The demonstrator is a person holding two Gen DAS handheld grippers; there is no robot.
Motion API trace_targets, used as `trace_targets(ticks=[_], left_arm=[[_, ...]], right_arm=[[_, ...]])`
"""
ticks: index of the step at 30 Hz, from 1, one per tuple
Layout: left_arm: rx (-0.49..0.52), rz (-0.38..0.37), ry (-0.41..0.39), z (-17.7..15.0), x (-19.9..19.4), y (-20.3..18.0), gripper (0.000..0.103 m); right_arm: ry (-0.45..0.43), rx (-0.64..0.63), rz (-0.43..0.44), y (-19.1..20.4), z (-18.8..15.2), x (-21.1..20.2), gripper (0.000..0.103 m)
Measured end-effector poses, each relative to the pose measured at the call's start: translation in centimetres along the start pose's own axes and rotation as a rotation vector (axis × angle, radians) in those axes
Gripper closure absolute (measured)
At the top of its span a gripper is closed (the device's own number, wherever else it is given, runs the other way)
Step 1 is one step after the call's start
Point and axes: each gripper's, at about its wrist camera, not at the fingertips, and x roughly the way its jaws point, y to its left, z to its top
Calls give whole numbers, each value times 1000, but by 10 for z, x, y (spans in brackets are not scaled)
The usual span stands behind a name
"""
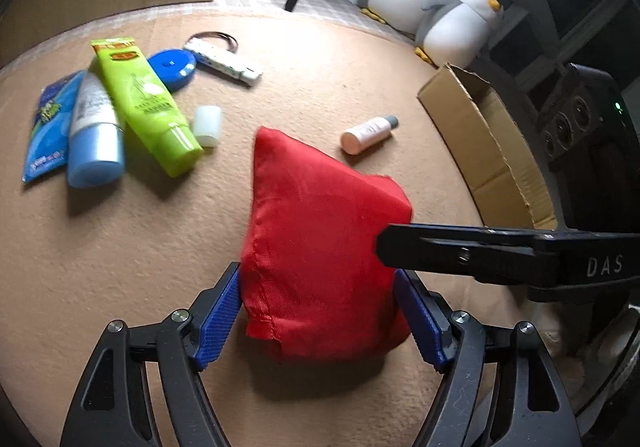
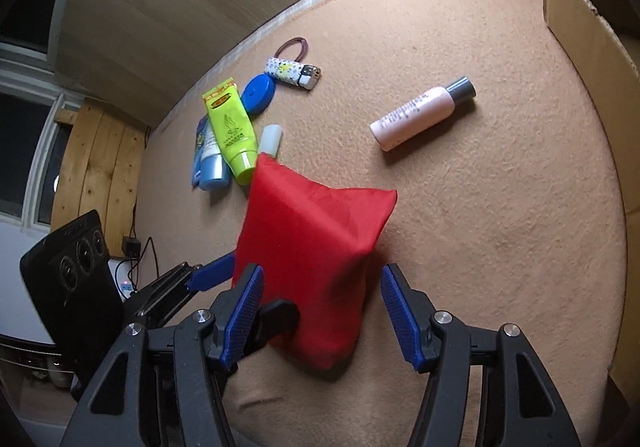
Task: Organize objects
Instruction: 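Grasp the red pouch with the left tool and lift it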
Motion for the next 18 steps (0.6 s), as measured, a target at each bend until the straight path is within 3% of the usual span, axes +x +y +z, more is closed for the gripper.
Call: trace_targets(ticks=[5,11,18], left_arm=[[5,-13,-2,-7,0,-7,29],[29,29,-8,-14,-1,-17,31],[15,3,-31,-16,-10,-19,38]], right_arm=[[3,-23,-37,2,-1,4,46],[9,-85,-74,13,-8,10,46],[-6,-112,-80,20,-12,6,46]])
